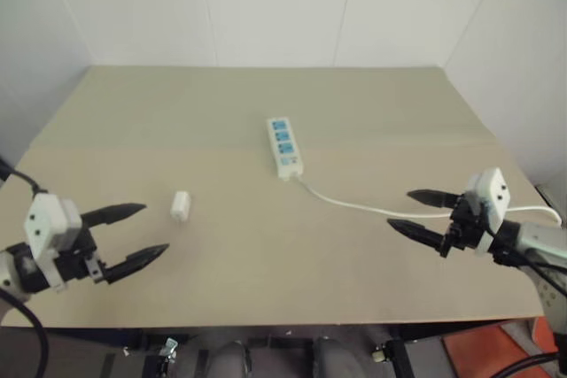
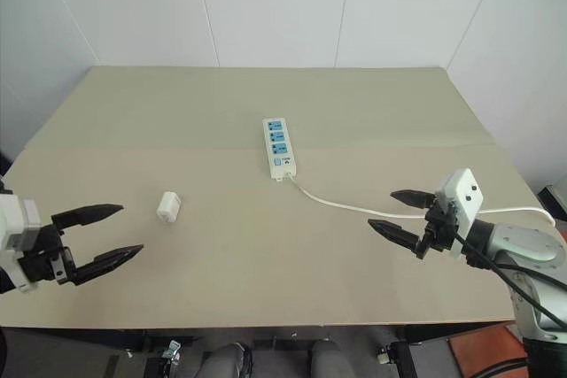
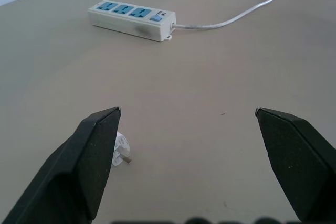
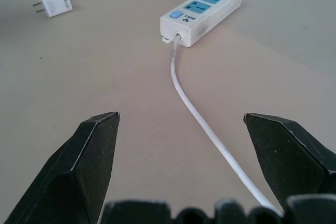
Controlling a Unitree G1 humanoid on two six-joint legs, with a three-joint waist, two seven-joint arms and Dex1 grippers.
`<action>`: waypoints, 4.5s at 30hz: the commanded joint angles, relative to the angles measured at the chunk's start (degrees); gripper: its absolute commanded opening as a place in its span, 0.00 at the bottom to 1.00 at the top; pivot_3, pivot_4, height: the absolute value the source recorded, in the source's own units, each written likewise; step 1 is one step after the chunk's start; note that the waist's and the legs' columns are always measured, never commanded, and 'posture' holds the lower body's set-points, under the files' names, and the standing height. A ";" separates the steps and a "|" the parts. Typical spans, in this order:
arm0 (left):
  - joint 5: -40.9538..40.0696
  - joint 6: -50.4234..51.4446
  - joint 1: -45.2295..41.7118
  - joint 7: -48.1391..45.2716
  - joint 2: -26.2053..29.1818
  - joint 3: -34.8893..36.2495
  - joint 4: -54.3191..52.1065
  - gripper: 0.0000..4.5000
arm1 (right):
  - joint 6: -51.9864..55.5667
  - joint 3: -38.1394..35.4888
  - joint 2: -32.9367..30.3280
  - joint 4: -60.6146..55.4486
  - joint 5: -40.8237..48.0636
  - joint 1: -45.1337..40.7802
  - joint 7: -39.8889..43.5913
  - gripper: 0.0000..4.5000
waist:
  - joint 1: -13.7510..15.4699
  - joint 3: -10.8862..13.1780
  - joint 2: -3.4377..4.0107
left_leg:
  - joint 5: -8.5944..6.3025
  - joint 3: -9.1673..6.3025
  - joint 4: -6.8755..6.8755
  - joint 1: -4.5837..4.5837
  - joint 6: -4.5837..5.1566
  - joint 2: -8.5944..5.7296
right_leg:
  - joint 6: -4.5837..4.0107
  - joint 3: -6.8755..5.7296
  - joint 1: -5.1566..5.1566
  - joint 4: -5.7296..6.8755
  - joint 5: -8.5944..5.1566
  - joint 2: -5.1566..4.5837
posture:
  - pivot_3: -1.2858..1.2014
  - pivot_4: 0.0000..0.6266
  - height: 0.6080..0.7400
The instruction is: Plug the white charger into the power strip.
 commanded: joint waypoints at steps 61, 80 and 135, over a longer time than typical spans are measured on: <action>-2.28 -1.67 -0.35 3.30 -1.18 -3.54 -2.88 1.00 | -4.46 25.45 7.06 6.70 -20.32 -11.87 -1.81 0.08 | -0.65 0.08 0.10 | -0.02 0.01 -0.03 0.10 0.01 0.03 | -0.03 0.02 -0.01 0.06 0.02 -0.01 | 0.52 0.24 1.00; -2.05 -1.57 -2.40 2.04 0.05 -5.10 -1.05 1.00 | 3.19 17.91 22.11 -11.81 -13.99 -0.58 -24.14 0.99 | -0.41 0.08 0.09 | -0.06 -0.04 -0.03 0.05 0.07 0.08 | 0.01 0.04 -0.06 0.10 -0.02 0.06 | 0.52 0.24 1.00; -3.35 5.84 -14.31 2.68 8.08 -7.38 6.72 1.00 | -32.49 28.89 20.74 29.08 -10.73 -17.92 20.64 0.77 | -1.09 0.12 0.08 | -0.11 0.24 -0.05 0.00 0.02 0.89 | -0.42 0.05 -0.32 0.08 0.19 0.85 | 0.52 0.24 1.00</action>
